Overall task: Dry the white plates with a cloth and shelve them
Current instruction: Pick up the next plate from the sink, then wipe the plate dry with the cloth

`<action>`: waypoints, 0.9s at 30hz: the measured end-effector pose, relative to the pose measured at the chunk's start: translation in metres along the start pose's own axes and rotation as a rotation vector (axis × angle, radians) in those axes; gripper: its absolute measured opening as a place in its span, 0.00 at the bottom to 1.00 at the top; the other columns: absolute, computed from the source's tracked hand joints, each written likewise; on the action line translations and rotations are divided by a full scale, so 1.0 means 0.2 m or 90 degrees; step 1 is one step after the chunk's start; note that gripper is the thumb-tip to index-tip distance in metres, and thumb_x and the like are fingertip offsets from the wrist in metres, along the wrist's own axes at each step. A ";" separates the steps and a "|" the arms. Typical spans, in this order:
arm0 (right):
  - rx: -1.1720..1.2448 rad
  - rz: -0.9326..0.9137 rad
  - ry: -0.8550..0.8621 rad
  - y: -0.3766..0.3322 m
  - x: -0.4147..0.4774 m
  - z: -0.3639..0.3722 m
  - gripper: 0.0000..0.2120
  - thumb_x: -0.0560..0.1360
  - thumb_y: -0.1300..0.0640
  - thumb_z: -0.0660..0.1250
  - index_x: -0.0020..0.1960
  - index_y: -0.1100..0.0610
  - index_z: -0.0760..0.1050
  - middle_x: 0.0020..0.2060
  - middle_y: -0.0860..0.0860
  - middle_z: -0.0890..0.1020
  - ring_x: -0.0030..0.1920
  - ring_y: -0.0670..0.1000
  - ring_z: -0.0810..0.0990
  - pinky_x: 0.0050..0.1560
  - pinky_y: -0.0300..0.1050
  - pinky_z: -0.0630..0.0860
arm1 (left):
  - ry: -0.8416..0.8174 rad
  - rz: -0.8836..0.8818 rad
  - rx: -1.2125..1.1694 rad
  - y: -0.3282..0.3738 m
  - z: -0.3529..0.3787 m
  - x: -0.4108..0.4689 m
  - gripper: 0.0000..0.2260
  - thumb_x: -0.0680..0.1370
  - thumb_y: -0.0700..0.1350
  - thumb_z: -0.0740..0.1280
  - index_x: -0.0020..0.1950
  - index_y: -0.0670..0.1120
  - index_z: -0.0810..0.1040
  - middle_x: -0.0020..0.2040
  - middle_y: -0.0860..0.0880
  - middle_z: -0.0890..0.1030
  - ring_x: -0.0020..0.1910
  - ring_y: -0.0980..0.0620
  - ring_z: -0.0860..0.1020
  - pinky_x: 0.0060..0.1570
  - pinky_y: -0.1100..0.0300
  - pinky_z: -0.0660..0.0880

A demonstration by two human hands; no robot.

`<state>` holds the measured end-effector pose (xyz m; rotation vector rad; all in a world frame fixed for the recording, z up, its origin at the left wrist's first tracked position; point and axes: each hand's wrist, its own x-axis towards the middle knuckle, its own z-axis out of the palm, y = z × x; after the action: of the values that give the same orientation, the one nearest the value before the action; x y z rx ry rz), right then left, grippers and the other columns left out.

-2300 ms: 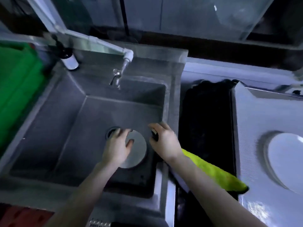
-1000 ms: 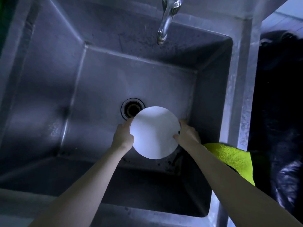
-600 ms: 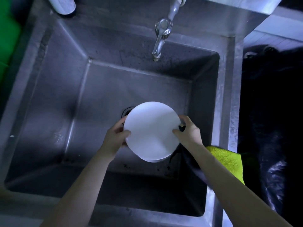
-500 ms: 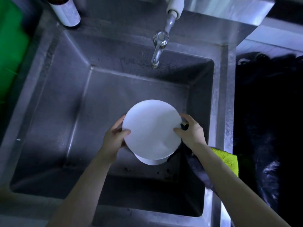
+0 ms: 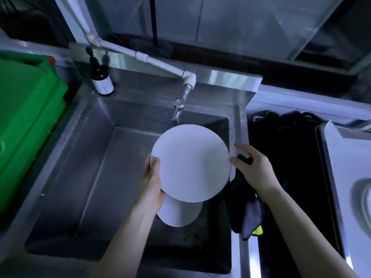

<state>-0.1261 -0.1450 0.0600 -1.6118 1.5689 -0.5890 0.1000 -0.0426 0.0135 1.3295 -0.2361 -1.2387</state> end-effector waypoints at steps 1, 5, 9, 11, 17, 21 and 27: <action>-0.025 -0.029 0.026 -0.04 -0.01 -0.06 0.19 0.73 0.55 0.73 0.63 0.47 0.78 0.50 0.41 0.81 0.56 0.46 0.78 0.53 0.36 0.70 | 0.001 0.019 0.005 0.03 0.02 -0.02 0.15 0.85 0.47 0.56 0.64 0.61 0.77 0.61 0.55 0.83 0.61 0.49 0.81 0.50 0.48 0.81; -0.055 -0.180 0.091 -0.26 -0.05 -0.25 0.15 0.75 0.56 0.71 0.62 0.49 0.77 0.49 0.44 0.83 0.51 0.45 0.79 0.52 0.36 0.72 | 0.007 0.063 0.012 0.12 0.08 -0.09 0.15 0.83 0.47 0.56 0.57 0.61 0.80 0.59 0.52 0.84 0.60 0.43 0.80 0.50 0.45 0.76; -0.048 -0.339 0.119 -0.53 -0.11 -0.26 0.17 0.75 0.61 0.70 0.64 0.53 0.76 0.49 0.46 0.83 0.50 0.38 0.77 0.53 0.25 0.68 | -0.016 0.083 0.017 0.17 0.16 -0.17 0.16 0.83 0.46 0.57 0.61 0.62 0.80 0.60 0.54 0.83 0.63 0.44 0.78 0.60 0.44 0.73; -0.024 -0.406 0.094 -0.63 -0.15 -0.21 0.21 0.74 0.64 0.70 0.66 0.54 0.74 0.55 0.48 0.82 0.55 0.41 0.78 0.59 0.30 0.70 | -0.049 0.087 0.004 0.19 0.21 -0.21 0.17 0.84 0.46 0.56 0.66 0.62 0.77 0.64 0.55 0.82 0.67 0.46 0.77 0.67 0.38 0.72; -0.044 -0.429 -0.304 -0.60 -0.29 0.01 0.34 0.77 0.59 0.69 0.78 0.49 0.57 0.75 0.47 0.65 0.73 0.43 0.65 0.74 0.46 0.63 | -0.056 0.153 -0.053 0.30 0.28 -0.26 0.13 0.85 0.53 0.59 0.67 0.56 0.79 0.59 0.50 0.85 0.57 0.52 0.84 0.44 0.55 0.83; -0.148 -0.475 -0.076 -0.52 -0.29 -0.05 0.18 0.81 0.61 0.62 0.70 0.53 0.72 0.71 0.48 0.72 0.71 0.48 0.71 0.70 0.49 0.68 | -0.041 0.169 -0.091 0.37 0.25 -0.27 0.14 0.84 0.53 0.61 0.68 0.54 0.79 0.63 0.49 0.83 0.62 0.48 0.81 0.54 0.51 0.81; -0.447 -0.678 -0.127 -0.49 -0.40 -0.08 0.18 0.81 0.53 0.60 0.69 0.47 0.74 0.71 0.39 0.71 0.70 0.51 0.71 0.63 0.48 0.71 | -0.043 0.195 -0.101 0.42 0.19 -0.28 0.13 0.85 0.47 0.60 0.67 0.49 0.79 0.61 0.48 0.84 0.61 0.50 0.82 0.51 0.57 0.81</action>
<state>-0.0896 -0.0791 0.1625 -2.9425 0.6630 -0.3682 0.0946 -0.0416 0.1218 1.0712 -0.3678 -1.0215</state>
